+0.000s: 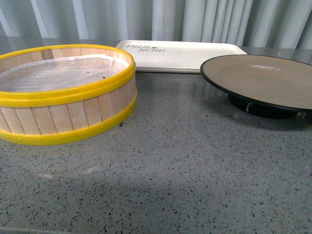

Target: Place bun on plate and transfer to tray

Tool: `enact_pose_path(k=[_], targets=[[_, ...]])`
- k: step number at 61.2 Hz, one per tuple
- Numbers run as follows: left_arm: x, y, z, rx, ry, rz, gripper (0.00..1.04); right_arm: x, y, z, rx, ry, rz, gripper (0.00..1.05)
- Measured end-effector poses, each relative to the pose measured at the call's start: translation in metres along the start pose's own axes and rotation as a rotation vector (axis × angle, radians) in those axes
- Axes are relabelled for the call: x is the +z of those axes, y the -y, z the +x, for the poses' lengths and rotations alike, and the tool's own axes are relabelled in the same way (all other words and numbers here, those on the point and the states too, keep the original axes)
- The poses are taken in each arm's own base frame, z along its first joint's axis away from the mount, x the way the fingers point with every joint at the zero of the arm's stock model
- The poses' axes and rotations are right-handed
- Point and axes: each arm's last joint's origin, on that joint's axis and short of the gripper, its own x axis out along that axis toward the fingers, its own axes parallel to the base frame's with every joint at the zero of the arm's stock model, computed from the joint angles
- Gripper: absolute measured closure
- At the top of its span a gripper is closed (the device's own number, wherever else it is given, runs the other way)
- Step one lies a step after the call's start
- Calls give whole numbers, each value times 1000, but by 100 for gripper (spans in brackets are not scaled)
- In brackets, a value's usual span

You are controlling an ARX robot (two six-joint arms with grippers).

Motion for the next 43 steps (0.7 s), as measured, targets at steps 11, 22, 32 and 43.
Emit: enact_pose_path(k=[11,22,32,43], targets=[[6,70,38,-95,-17,68,101,0,0,0,0,0,0,8],[5,112,64,-133,-26,111,101,0,0,0,0,0,0,8],[2,128,86,-109,-28,144,101,0,0,0,0,0,0,8],[-1,128,105,-61,-41,167,101,0,0,0,0,0,0,8]])
